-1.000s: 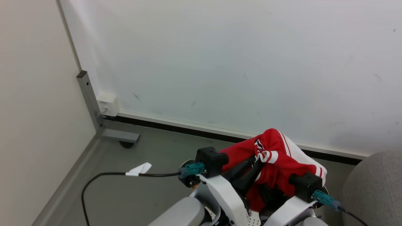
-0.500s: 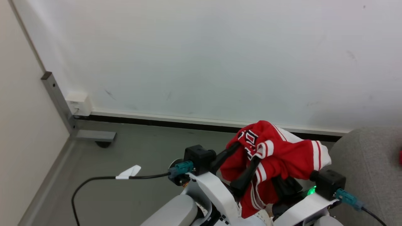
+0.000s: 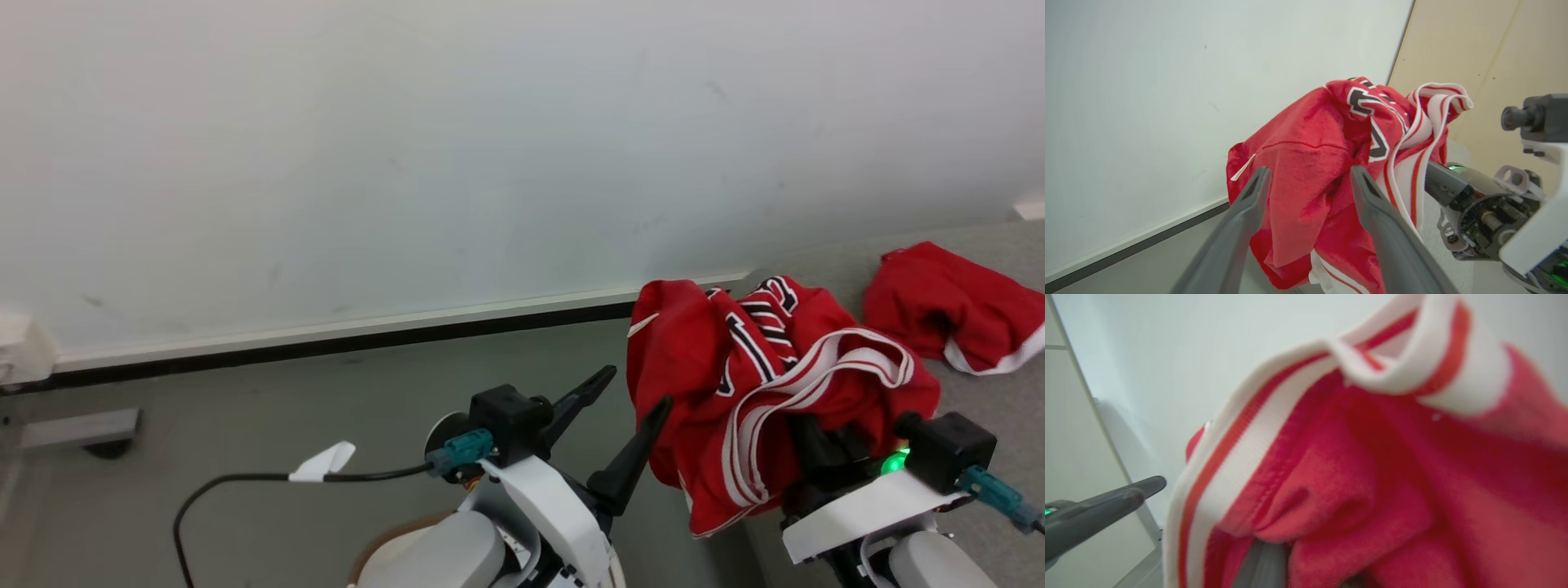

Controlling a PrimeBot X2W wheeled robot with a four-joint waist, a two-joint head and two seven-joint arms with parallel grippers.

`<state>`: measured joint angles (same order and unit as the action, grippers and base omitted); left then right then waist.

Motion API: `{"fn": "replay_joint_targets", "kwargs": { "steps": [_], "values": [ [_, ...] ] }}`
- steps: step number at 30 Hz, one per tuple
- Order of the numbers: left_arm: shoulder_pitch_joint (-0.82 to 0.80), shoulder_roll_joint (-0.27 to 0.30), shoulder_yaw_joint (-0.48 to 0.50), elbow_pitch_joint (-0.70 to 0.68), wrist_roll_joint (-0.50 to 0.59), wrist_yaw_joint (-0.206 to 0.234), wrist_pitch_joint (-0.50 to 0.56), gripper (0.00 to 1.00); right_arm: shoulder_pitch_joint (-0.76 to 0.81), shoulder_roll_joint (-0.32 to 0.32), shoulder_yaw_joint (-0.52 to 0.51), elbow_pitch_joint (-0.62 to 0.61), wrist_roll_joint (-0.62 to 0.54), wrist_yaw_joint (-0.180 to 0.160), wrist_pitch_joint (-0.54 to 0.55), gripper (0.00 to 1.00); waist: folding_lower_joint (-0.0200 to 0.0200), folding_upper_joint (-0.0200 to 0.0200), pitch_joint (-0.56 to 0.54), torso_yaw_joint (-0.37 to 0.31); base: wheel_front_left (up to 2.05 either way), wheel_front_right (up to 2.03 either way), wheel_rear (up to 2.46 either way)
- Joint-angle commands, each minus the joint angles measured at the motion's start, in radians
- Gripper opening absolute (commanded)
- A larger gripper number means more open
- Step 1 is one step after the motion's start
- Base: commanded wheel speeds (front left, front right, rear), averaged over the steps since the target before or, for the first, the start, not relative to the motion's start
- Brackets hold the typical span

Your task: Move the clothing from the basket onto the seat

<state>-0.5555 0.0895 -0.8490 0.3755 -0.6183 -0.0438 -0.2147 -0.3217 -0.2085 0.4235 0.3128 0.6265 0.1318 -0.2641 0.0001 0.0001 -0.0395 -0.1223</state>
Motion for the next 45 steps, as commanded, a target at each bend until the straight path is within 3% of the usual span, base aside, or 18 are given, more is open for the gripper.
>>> {"fn": "replay_joint_targets", "kwargs": {
  "steps": [1, 11, 15, 22, 31, 45],
  "values": [
    [0.005, 0.008, -0.001, -0.003, 0.013, -0.003, -0.011, 1.00, 0.004, -0.013, -0.019, -0.009, -0.005, -0.002, 0.000, 0.00, -0.0001, -0.0001, 0.019, -0.104, 0.00, 0.00, 0.00],
    [0.014, 0.027, -0.009, 0.029, 0.048, 0.005, -0.034, 1.00, 0.018, -0.045, -0.125, -0.053, -0.032, -0.002, 0.000, 0.00, -0.0001, -0.0001, 0.045, -0.334, 0.00, 0.00, 0.00],
    [0.009, 0.023, -0.015, 0.039, 0.064, 0.000, -0.042, 1.00, 0.038, -0.062, -0.173, -0.071, -0.042, -0.002, 0.000, 0.00, -0.0001, -0.0001, 0.056, -0.386, 0.00, 0.00, 0.00],
    [-0.010, 0.004, -0.021, 0.068, 0.085, -0.020, -0.050, 1.00, 0.070, -0.069, -0.231, -0.104, -0.056, -0.002, 0.000, 0.00, -0.0001, -0.0001, 0.076, -0.394, 0.00, 0.00, 0.00],
    [0.007, -0.007, 0.004, 0.074, 0.114, -0.027, -0.050, 1.00, -0.014, -0.116, -0.201, -0.086, -0.059, -0.002, 0.000, 0.00, -0.0001, -0.0001, 0.090, -0.390, 0.00, 0.00, 0.00],
    [-0.069, 0.007, -0.005, 0.087, 0.177, -0.037, -0.049, 1.00, -0.296, -0.305, -0.289, 0.094, -0.042, -0.002, 0.000, 0.00, -0.0001, -0.0001, 0.277, -0.247, 0.00, 0.00, 0.00]
  ]
}}
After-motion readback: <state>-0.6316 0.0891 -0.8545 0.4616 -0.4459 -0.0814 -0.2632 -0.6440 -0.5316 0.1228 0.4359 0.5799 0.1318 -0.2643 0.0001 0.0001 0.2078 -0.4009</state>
